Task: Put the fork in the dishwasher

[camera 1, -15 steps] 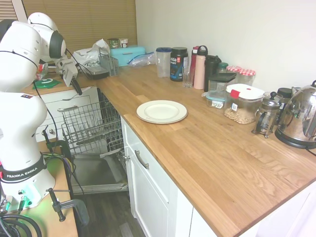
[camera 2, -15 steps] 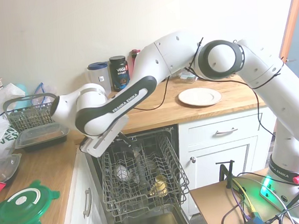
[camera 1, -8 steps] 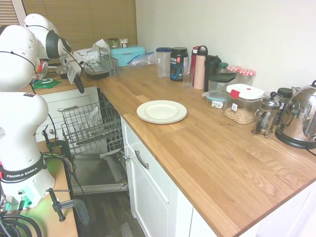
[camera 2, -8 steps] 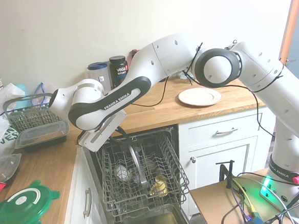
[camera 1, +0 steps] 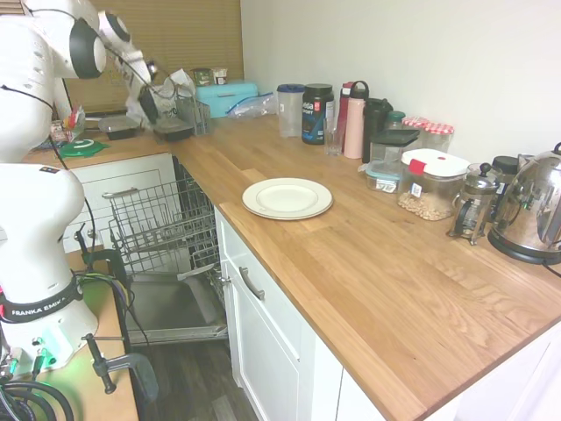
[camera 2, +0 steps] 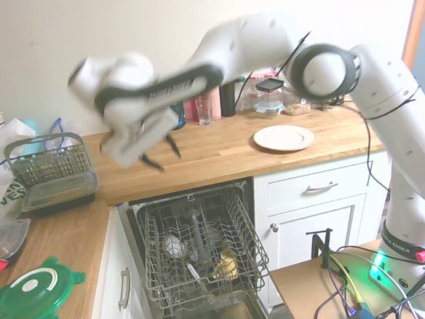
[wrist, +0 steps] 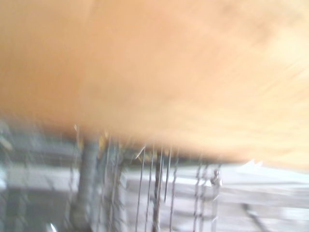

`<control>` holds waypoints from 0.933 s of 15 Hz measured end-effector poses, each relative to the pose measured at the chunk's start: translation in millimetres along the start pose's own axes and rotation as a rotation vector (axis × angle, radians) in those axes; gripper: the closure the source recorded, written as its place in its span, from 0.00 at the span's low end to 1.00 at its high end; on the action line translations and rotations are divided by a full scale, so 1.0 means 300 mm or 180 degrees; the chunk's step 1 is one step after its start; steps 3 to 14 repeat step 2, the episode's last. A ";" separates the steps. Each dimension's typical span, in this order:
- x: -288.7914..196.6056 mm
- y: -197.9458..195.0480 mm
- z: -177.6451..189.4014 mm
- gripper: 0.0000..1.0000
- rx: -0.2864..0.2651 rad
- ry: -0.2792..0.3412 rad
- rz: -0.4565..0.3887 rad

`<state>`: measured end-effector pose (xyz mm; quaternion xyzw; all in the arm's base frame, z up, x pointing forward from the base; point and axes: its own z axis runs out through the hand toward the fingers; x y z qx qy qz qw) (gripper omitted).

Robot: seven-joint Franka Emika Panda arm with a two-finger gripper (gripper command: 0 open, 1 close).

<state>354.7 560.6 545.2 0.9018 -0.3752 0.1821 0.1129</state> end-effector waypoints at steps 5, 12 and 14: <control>0.249 0.072 -0.120 0.00 0.0288 -0.0342 0.0177; 0.249 0.072 -0.120 0.00 0.0288 -0.0342 0.0177; 0.249 0.072 -0.120 0.00 0.0288 -0.0342 0.0177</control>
